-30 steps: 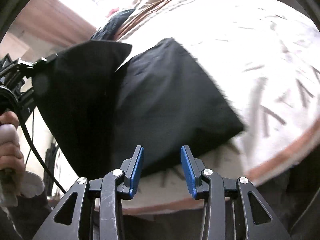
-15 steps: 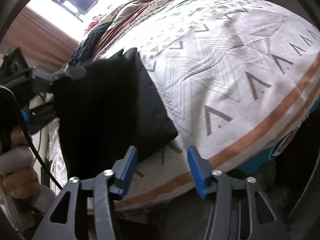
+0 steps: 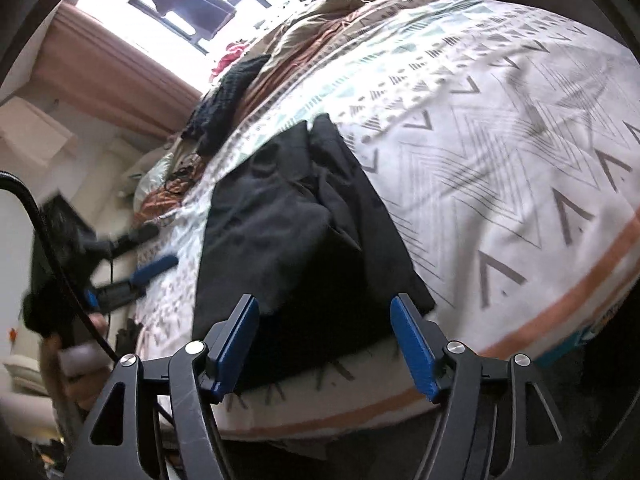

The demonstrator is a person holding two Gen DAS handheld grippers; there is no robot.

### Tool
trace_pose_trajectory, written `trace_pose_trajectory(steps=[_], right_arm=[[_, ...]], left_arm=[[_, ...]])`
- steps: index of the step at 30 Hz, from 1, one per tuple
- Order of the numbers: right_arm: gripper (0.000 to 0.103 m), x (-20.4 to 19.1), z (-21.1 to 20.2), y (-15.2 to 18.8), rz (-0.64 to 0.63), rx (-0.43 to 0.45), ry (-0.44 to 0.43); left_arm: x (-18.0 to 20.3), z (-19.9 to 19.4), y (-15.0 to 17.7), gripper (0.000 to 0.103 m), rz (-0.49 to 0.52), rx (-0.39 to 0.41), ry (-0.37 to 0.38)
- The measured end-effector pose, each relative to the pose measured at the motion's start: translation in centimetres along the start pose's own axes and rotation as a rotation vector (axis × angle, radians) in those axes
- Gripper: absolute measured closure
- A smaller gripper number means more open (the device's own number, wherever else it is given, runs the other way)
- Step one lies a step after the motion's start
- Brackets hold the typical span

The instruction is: Fold large clothes

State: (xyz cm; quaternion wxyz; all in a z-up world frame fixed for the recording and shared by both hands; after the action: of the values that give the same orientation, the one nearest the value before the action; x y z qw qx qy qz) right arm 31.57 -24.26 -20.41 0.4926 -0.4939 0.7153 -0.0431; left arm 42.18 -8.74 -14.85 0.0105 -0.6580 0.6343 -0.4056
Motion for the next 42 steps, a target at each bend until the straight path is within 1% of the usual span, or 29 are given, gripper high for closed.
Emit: trace_pose_trajectory(steps=[4,8,10,11,12,14,15,19,21,23,26,29,31,32,33,34,35,36,39,41,42], right_arm=[[0.035,-0.3,0.6,-1.1,-0.012,0.018,0.015],[0.035,0.3,1.6,-1.8,-0.014,0.019,0.046],[0.042,0.6,2.1,-2.0,-0.019,0.016,0.059],[0.056,0.8,2.4,-2.0,-0.022,0.009,0.064],[0.076,0.9,2.7,-2.0,-0.023,0.000,0.062],[0.082,1.1,3.2,-1.7,-0.018,-0.019,0.053],[0.090,1.2,3.1,-1.6,-0.025,-0.015,0.052],[0.095,1.8,2.4,-0.8,-0.013,-0.013,0.034],[0.096,2.6,2.1,-0.2,0.004,-0.018,0.035],[0.097,3.7,2.1,0.5,0.023,-0.020,0.051],[0.099,5.5,2.5,1.6,0.060,-0.036,0.090],[0.099,6.6,3.0,2.5,0.076,-0.051,0.122],[0.095,6.3,3.1,2.3,0.058,-0.056,0.136],[0.090,6.1,3.1,2.2,0.045,-0.060,0.147],[0.079,5.9,2.9,1.9,0.034,-0.061,0.158],[0.073,5.7,2.7,1.5,0.031,-0.056,0.158],[0.060,5.7,2.6,1.3,0.030,-0.052,0.161],[0.049,5.7,2.5,0.9,0.030,-0.045,0.162],[0.044,5.7,2.5,0.3,0.043,-0.041,0.132],[0.040,5.6,3.3,0.5,0.049,-0.074,0.098],[0.040,5.6,3.9,0.8,0.049,-0.096,0.095]], left_arm=[[-4.8,-1.5,1.3,0.038,-0.040,0.012,-0.085],[-7.4,-1.3,3.7,0.038,-0.095,-0.002,-0.137],[-8.2,-1.2,5.0,0.038,-0.120,-0.017,-0.153],[-8.5,-1.3,5.6,0.038,-0.127,-0.023,-0.155],[-8.7,-1.1,6.2,0.038,-0.134,-0.031,-0.157],[-8.8,-0.8,7.6,0.038,-0.138,-0.046,-0.157],[-8.7,-0.6,8.3,0.038,-0.138,-0.053,-0.158],[-8.2,-0.2,9.7,0.039,-0.130,-0.072,-0.152],[-7.6,-0.1,10.3,0.048,-0.124,-0.081,-0.137],[-7.3,-0.2,10.8,0.054,-0.109,-0.086,-0.145],[-6.6,-0.1,11.3,0.055,-0.080,-0.086,-0.149],[-6.9,0.1,11.3,0.055,-0.083,-0.085,-0.152],[-7.1,0.3,11.0,0.054,-0.087,-0.087,-0.158],[-7.3,0.4,10.8,0.053,-0.092,-0.085,-0.163],[-7.3,0.4,10.8,0.053,-0.094,-0.081,-0.164],[-7.5,0.4,10.7,0.052,-0.096,-0.075,-0.164],[-7.5,0.6,10.7,0.052,-0.098,-0.070,-0.164],[-7.7,0.8,10.5,0.052,-0.098,-0.065,-0.165],[-7.7,1.2,10.2,0.052,-0.088,-0.057,-0.173],[-7.5,1.5,10.1,0.053,-0.068,-0.053,-0.184],[-7.3,1.5,10.1,0.055,-0.061,-0.050,-0.188]])
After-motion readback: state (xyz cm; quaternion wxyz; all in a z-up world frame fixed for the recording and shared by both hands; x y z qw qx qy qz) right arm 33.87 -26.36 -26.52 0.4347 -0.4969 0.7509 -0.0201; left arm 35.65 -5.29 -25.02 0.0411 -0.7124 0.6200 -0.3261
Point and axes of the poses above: each gripper's, at about its wrist camera, not at the fingertips, and z roughly the way its jaws point, x to its right, y to its underside, the point moved 6 cm from there along z, roughly the way its jaws point, and after that the axes turned 12 degrees about x, right-handed, at the moved point
